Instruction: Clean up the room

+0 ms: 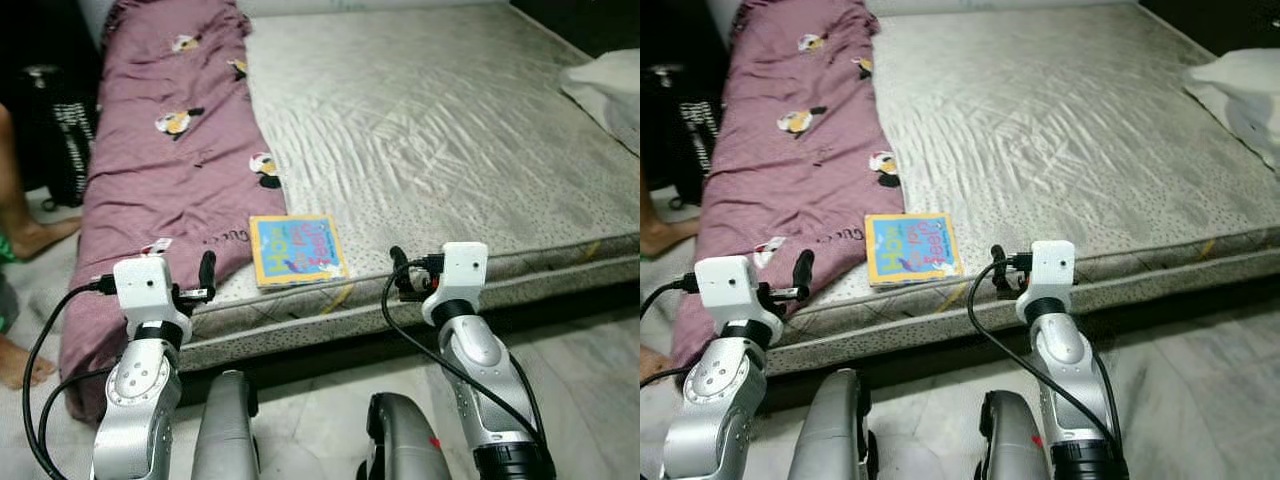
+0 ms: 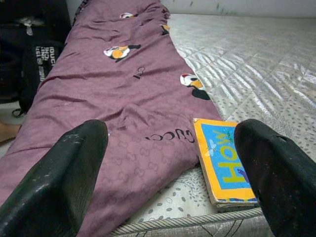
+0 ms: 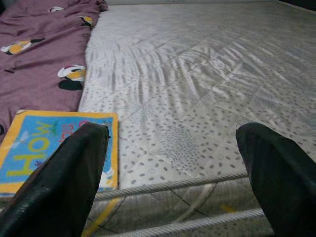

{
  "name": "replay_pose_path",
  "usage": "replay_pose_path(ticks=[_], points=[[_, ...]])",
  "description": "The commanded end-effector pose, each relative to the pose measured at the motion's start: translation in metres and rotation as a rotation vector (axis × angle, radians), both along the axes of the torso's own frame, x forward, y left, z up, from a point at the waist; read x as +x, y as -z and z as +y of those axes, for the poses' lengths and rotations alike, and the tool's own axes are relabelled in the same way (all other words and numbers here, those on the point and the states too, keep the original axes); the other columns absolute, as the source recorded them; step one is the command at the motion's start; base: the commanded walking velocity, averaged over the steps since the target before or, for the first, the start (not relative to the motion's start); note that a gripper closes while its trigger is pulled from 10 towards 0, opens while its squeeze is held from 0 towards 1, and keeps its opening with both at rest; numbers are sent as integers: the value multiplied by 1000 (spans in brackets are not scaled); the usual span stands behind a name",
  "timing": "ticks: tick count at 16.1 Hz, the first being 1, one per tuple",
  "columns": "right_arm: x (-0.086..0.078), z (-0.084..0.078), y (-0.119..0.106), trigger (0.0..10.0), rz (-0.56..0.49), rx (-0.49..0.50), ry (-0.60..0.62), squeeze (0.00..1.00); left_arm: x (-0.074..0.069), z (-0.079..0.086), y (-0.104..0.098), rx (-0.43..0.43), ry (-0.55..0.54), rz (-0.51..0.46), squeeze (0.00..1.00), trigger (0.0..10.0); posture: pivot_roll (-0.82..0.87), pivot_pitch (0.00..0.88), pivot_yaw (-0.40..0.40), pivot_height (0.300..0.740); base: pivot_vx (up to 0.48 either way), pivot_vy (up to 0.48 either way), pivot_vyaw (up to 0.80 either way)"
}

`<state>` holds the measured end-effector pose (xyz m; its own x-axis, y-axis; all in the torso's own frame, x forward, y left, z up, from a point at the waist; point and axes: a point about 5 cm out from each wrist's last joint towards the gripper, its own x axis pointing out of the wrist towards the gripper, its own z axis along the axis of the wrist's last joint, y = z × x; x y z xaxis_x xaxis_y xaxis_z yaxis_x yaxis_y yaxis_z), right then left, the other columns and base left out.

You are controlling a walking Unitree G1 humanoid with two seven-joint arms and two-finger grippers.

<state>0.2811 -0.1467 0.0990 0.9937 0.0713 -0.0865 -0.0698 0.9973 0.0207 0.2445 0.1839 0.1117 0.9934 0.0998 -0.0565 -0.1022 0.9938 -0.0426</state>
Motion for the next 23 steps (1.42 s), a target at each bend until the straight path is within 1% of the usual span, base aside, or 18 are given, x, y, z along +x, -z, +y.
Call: replay_pose_path(ticks=[1,3,11,15,17,19,21,23], points=[[-1,0,-5,10000,-13,-6,-6,0,1,2,-2,6,-3,-7,0,10000,-41,117,-2,588,0,0,0],[-1,0,-4,10000,-10,-8,-6,0,1,3,-2,3,-5,-7,0,10000,-44,118,-2,588,124,0,0],[-1,1,-3,10000,0,-17,-14,0,2,3,-3,2,-3,-12,0,10000,-42,121,-4,588,305,0,0],[-1,0,-3,10000,1,-20,-19,0,3,2,-2,0,2,-14,0,10000,-45,122,-4,588,341,0,0],[-1,0,-3,10000,4,-16,-19,0,6,0,-4,-9,5,-16,0,10000,-47,127,-7,588,313,0,0],[-1,0,-3,10000,6,-16,-24,0,10,-2,-5,-26,-12,-25,0,10000,-52,129,-11,588,0,0,0],[-2,-1,-3,10000,9,-15,-28,0,12,-3,-3,-36,-24,-14,0,10000,-55,133,-18,583,0,0,0],[-3,-2,-3,10000,15,-16,-23,0,15,-4,-1,-51,-29,5,0,10000,-57,139,-19,559,0,0,0]])
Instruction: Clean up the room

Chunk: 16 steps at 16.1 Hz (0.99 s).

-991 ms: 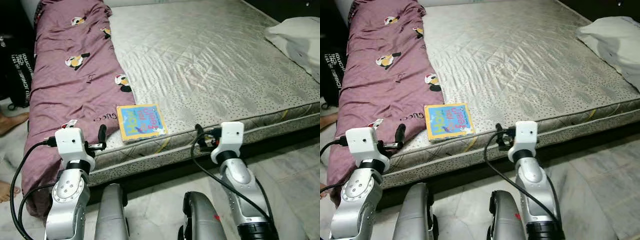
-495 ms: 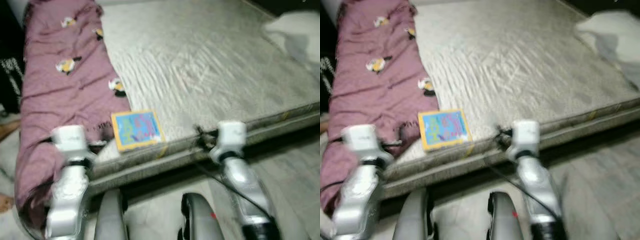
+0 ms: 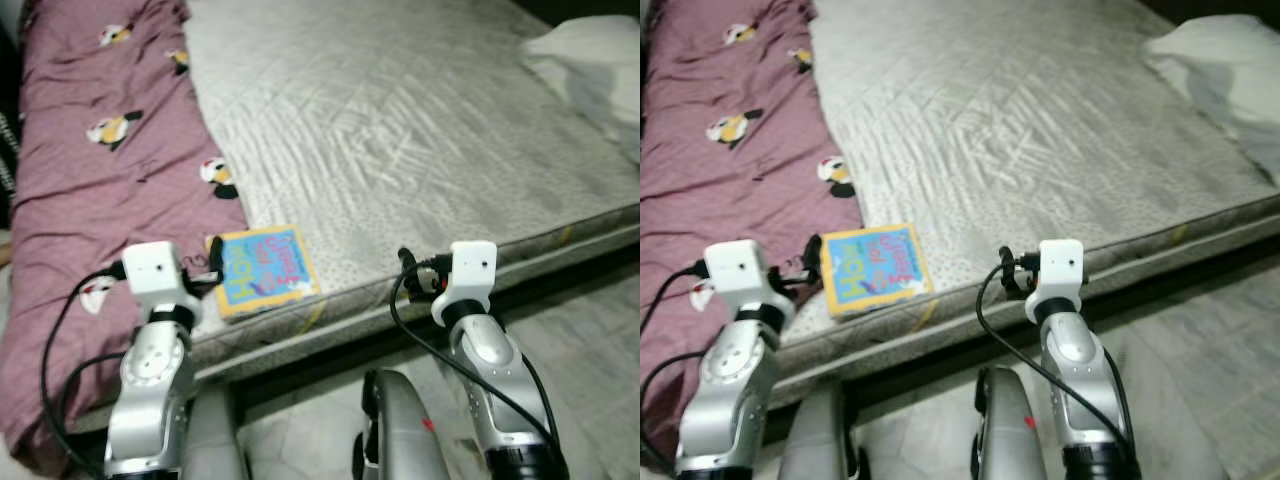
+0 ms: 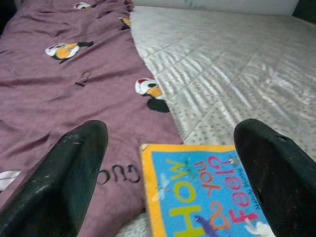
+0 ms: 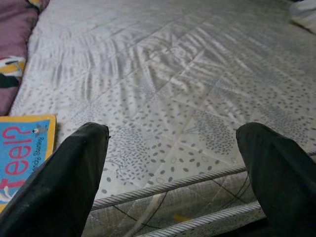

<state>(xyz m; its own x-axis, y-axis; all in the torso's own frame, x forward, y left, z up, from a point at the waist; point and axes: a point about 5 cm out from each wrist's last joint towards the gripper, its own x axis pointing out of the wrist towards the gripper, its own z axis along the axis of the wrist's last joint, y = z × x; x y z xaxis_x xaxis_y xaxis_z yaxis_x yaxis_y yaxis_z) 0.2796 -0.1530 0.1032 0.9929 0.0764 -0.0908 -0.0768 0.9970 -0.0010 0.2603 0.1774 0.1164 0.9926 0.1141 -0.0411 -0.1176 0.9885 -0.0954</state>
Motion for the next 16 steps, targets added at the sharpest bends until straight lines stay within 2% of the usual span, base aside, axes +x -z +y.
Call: replay_pose_path(ticks=[1,5,9,12,14,16], points=[[-2,5,1,10000,12,5,-17,0,3,4,5,-9,-15,28,0,10000,-62,141,-16,544,0,0,0],[-2,7,-3,10000,0,4,-39,0,20,8,5,-13,-54,35,0,10000,-91,164,-23,514,0,0,0],[-7,-1,-5,10000,4,-16,-28,0,21,5,9,-45,-88,48,0,10000,-113,160,-22,514,0,0,0],[-14,-6,-9,10000,-1,-18,-40,0,28,7,14,-86,-145,54,0,10000,-134,159,-29,489,0,0,0],[-22,-18,-12,10000,2,-46,-34,0,31,7,20,-103,-172,63,0,10000,-156,162,-39,466,0,0,0],[-28,-28,-12,10000,15,-70,-16,0,33,7,27,-103,-175,79,0,10000,-167,168,-43,466,0,0,0]])
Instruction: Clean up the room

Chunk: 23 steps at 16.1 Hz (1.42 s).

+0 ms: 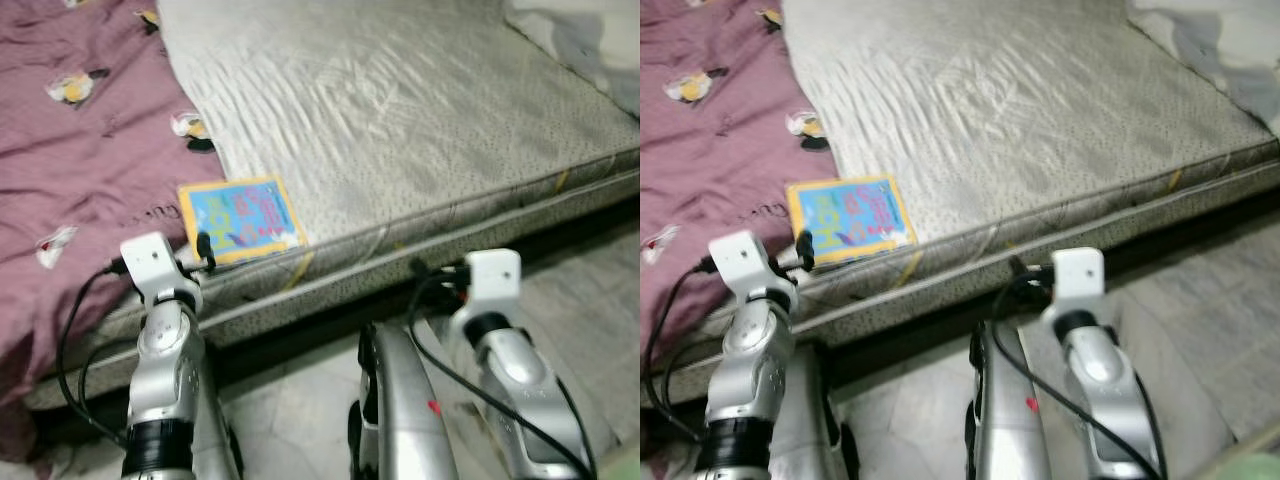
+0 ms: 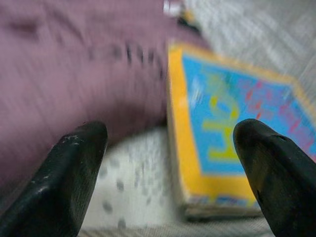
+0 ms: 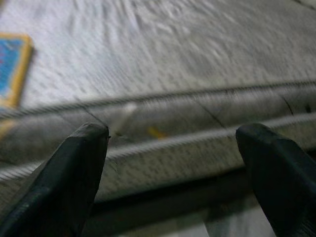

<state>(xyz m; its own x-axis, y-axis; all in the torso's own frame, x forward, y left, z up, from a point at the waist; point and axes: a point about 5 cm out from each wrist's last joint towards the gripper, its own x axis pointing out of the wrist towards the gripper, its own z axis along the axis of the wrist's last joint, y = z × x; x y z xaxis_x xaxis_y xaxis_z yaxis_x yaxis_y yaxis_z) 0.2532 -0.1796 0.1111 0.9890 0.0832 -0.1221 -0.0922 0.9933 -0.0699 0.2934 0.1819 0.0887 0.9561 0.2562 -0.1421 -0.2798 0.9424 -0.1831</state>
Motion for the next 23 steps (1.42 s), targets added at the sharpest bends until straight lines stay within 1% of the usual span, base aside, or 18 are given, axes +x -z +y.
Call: replay_pose_path(ticks=[1,2,4,6,9,12,13,14,15,16,17,18,19,20,21,22,23], points=[[-4,-4,-6,10000,-13,-11,-1,0,0,3,3,2,-28,8,0,10000,-181,172,-43,466,0,0,0],[-8,-6,-9,10000,-21,-33,-6,0,1,3,7,-3,-32,19,0,10000,-199,178,-44,466,0,0,0],[-14,-11,-11,10000,-14,-45,10,0,3,3,13,-8,-32,32,0,10000,-224,184,-44,466,0,0,0],[-17,-14,-11,10000,-8,-54,18,0,6,3,13,-11,-28,29,0,10000,-232,188,-44,466,0,0,0],[-24,-21,-15,10000,10,-79,33,0,23,-4,11,-36,-1,-2,0,10000,-267,196,-50,466,0,0,0],[-22,-21,-19,10000,-1,-97,31,0,31,-11,12,-84,50,-18,0,10000,-286,191,-54,466,0,0,0],[-22,-22,-22,10000,-8,-105,32,0,35,-13,13,-121,70,-16,0,10000,-292,188,-57,466,0,0,0],[-21,-23,-23,10000,-11,-109,31,0,38,-16,13,-136,87,-8,0,10000,-297,184,-58,466,0,0,0],[-19,-24,-25,10000,-17,-116,30,0,42,-19,17,-199,109,20,0,10000,-299,177,-57,466,0,0,0],[-16,-24,-26,10000,-24,-123,30,0,45,-24,24,-302,130,66,0,3529,-301,172,-57,466,0,0,0],[-16,-24,-26,10000,-24,-123,30,0,45,-24,24,-302,130,66,0,3529,-301,172,-57,466,0,0,0],[-15,-24,-27,10000,-31,-126,28,0,47,-29,26,-378,146,78,0,3804,-294,168,-55,466,0,0,0],[-13,-22,-27,10000,-33,-123,26,0,49,-31,23,-390,156,69,0,4941,-279,170,-53,466,0,0,0],[-13,-20,-25,10000,-28,-118,19,0,49,-32,22,-378,162,66,0,10000,-269,168,-52,466,0,0,0],[-12,-17,-23,10000,-25,-117,12,0,49,-32,23,-386,168,68,0,10000,-262,165,-50,466,0,0,0],[-10,-11,-24,10000,-46,-144,-21,0,47,-34,28,-382,200,84,0,10000,-262,165,-49,466,0,0,0],[-8,-6,-27,10000,-66,-169,-51,0,46,-34,31,-398,225,89,0,1608,-265,163,-50,466,0,0,0]])
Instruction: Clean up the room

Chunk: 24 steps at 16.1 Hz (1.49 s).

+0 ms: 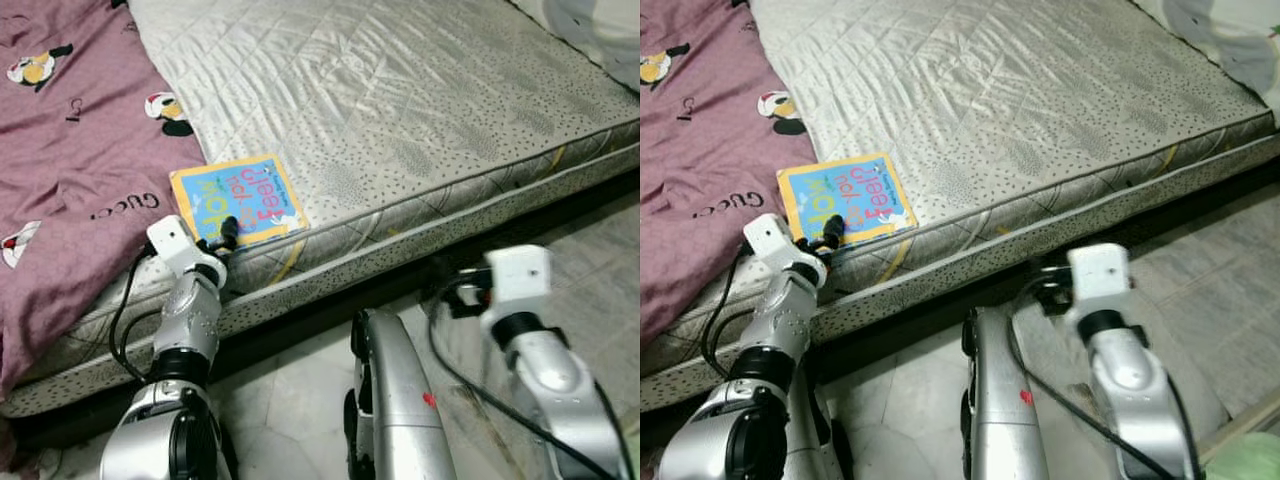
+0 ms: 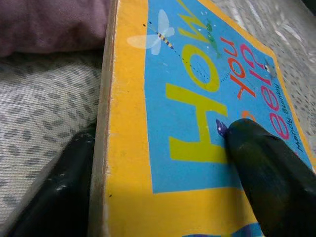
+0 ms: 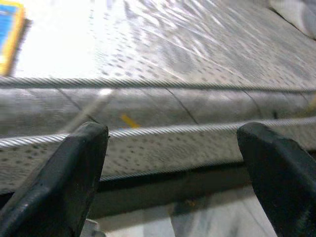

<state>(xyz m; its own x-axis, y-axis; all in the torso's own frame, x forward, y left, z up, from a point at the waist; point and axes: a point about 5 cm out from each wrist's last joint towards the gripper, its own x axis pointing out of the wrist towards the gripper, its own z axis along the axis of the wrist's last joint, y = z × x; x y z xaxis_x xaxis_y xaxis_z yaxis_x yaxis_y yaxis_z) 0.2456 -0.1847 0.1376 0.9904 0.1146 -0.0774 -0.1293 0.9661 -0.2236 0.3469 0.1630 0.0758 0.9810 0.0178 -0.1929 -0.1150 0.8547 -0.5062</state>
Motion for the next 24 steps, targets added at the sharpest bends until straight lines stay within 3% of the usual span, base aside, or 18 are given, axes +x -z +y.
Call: replay_pose_path(ticks=[1,8,12,16,20,24], points=[[1,0,-1,10000,-8,-21,-7,0,-7,-15,19,-43,85,82,0,0,-266,163,-50,466,0,0,0],[6,-7,-4,10000,-32,-38,26,0,-4,-28,18,-82,176,66,0,0,-272,146,-40,466,0,0,0],[10,-2,-5,10000,-48,-46,11,0,2,-23,8,-26,170,7,0,0,-259,127,-38,466,0,0,0],[15,0,-4,10000,-57,-26,-14,0,7,-29,-7,37,245,-79,0,0,-239,107,-43,466,0,0,0],[32,13,-7,10000,-93,-13,-52,0,14,-21,-25,65,229,-162,0,0,-196,59,-39,466,0,0,0],[42,23,-2,10000,-127,7,-62,0,22,-11,-63,234,201,-342,0,0,-137,26,-15,466,0,0,0]])
